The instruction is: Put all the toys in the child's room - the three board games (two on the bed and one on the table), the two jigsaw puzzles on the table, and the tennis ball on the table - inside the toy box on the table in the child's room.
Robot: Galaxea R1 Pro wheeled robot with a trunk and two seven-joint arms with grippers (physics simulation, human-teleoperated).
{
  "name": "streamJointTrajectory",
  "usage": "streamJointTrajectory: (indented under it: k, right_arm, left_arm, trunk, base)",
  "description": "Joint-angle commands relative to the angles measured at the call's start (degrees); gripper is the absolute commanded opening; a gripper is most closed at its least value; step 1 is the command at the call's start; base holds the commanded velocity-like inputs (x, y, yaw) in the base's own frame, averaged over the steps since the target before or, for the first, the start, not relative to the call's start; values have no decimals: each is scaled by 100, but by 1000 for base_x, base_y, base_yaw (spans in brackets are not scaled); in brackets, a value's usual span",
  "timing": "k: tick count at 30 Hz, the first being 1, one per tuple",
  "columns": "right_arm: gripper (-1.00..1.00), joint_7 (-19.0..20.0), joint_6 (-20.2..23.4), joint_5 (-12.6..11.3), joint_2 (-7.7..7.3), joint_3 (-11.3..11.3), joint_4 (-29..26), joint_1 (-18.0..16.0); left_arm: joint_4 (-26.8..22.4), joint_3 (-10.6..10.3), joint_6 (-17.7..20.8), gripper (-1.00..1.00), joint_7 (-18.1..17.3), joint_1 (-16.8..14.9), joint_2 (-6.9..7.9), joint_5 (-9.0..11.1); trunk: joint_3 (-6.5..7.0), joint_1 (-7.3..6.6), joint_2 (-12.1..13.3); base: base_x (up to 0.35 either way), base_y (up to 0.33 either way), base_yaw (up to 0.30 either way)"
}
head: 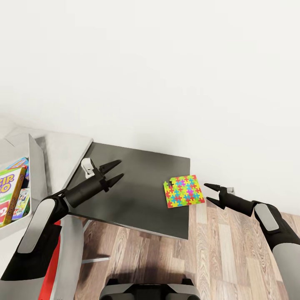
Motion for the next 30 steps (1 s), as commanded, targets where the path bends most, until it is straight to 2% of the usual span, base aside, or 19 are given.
streamJointTrajectory:
  k: [1, 13, 30]
  right_arm:
    - [100, 31, 31, 31, 1, -17, 18, -5]
    - [100, -128, 31, 26, 0, -22, 88, -8]
    - [100, -237, 31, 24, 5, -34, 102, -2]
  left_arm:
    - [1, -1, 15, 100, -8, -4, 2, -1]
    - [1, -1, 15, 100, -8, -4, 2, -1]
    - [1, -1, 15, 100, -12, -4, 2, -1]
  trunk:
    - [-6, 3, -9]
    - [5, 3, -9]
    - [7, 3, -9]
  base:
    - [0, 0, 116]
    - [0, 0, 150]
    - [0, 0, 25]
